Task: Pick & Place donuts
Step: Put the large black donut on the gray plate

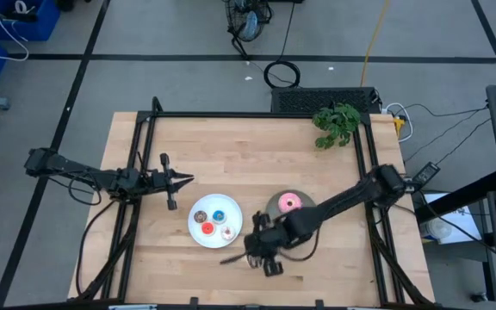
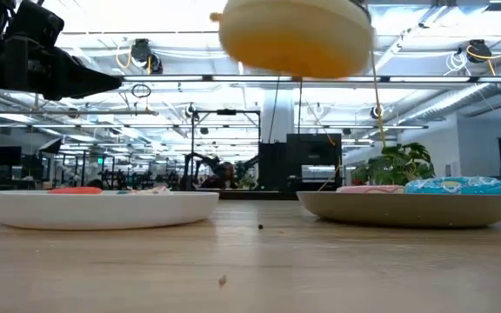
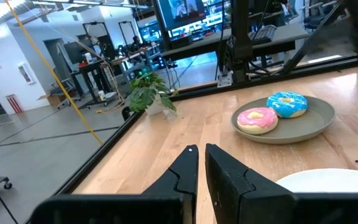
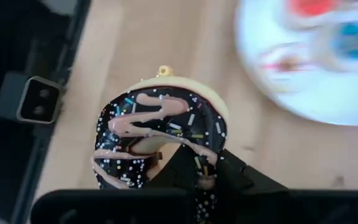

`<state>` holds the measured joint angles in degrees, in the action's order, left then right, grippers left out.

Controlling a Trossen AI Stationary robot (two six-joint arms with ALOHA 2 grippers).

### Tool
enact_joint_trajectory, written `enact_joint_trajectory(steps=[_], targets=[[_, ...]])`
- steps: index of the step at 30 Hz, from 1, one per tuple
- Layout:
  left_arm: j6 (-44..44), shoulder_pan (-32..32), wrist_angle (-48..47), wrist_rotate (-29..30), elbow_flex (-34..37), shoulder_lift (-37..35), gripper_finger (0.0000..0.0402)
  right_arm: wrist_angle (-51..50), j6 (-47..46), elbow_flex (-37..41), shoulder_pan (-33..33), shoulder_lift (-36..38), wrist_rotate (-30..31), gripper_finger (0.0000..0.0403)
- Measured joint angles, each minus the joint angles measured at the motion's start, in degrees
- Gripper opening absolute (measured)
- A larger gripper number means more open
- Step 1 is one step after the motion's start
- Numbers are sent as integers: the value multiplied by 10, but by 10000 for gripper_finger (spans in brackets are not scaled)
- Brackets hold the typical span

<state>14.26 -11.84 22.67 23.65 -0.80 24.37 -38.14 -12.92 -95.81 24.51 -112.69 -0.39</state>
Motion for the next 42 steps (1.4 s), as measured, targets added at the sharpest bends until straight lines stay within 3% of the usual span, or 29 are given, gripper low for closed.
enact_joint_trajectory(steps=[8,12,17,24,34,42], targets=[[0,0,0,0,0,0,37,-119,-30,0,-43,85,33,13],[0,0,0,0,0,0,37,-142,-48,37,-70,105,52,11],[0,0,-3,0,0,0,37,-98,-50,134,-98,112,46,10],[0,0,-2,0,0,0,37,-1,-58,252,-139,112,-13,10],[0,0,-2,1,0,0,37,78,-83,281,-135,112,-44,9],[0,0,-2,1,0,0,37,50,-89,281,-133,112,-27,9]])
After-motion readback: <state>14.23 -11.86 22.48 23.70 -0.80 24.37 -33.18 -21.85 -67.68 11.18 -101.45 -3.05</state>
